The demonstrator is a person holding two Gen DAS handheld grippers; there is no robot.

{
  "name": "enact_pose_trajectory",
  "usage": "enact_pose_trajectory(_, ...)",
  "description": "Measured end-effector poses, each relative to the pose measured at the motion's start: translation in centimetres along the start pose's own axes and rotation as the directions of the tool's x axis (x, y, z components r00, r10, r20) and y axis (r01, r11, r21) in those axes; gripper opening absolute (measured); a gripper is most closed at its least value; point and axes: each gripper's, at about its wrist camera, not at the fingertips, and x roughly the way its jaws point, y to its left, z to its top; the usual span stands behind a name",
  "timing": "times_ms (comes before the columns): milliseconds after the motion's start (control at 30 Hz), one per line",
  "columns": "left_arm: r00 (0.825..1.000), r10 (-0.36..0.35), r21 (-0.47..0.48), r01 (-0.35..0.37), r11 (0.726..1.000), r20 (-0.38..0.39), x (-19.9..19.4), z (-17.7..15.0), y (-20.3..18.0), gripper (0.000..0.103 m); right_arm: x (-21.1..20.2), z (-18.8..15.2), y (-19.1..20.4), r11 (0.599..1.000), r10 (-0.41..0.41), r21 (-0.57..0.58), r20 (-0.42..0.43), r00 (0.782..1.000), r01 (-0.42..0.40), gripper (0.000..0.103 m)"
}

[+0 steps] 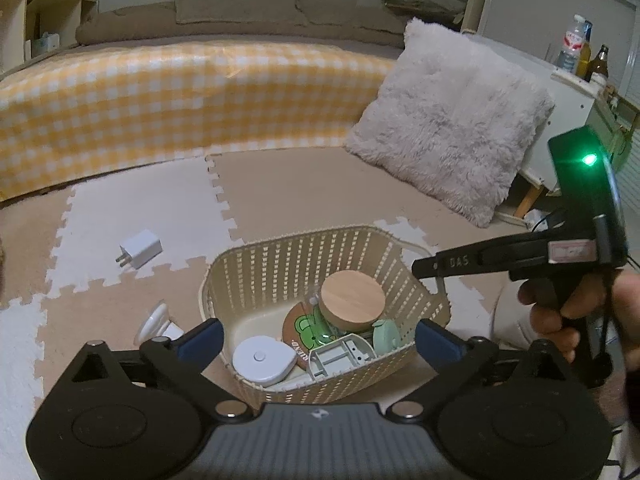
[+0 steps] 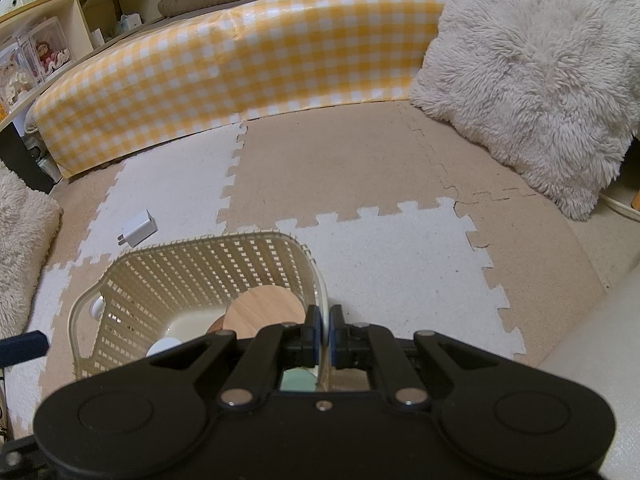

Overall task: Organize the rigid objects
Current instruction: 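Move the left tool to the white USB charger on the mat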

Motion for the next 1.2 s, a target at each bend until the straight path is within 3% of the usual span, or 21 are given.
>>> enact_pose_trajectory(233, 0.999, 0.01, -0.033, -0.009, 0.999, 0.045, -1.9, 0.1, 1.1, 0.103, 0.1, -0.1, -0.1, 1.0, -0.002, -0.003, -0.001, 1.0, 0.002, 0.005)
enact_pose_trajectory(433, 0.995, 0.061, -0.086, -0.055, 0.995, 0.077, -2.3, -0.1, 3.4, 0.103, 0.1, -0.1, -0.1, 1.0, -0.002, -0.002, -0.001, 1.0, 0.002, 0.005)
enact_pose_trajectory(767, 0.978, 0.188, -0.167, -0.172, 0.971, 0.085, -0.8, -2.2, 8.4, 0.103, 0.1, -0.1, -0.1, 1.0, -0.002, -0.003, -0.001, 1.0, 0.002, 0.005)
enact_pose_trajectory(1200, 0.976, 0.209, -0.248, -0.186, 0.951, 0.067, 3.1, -2.7, 12.6, 0.103, 0.1, -0.2, 0.0, 1.0, -0.002, -0.002, -0.001, 1.0, 0.002, 0.005)
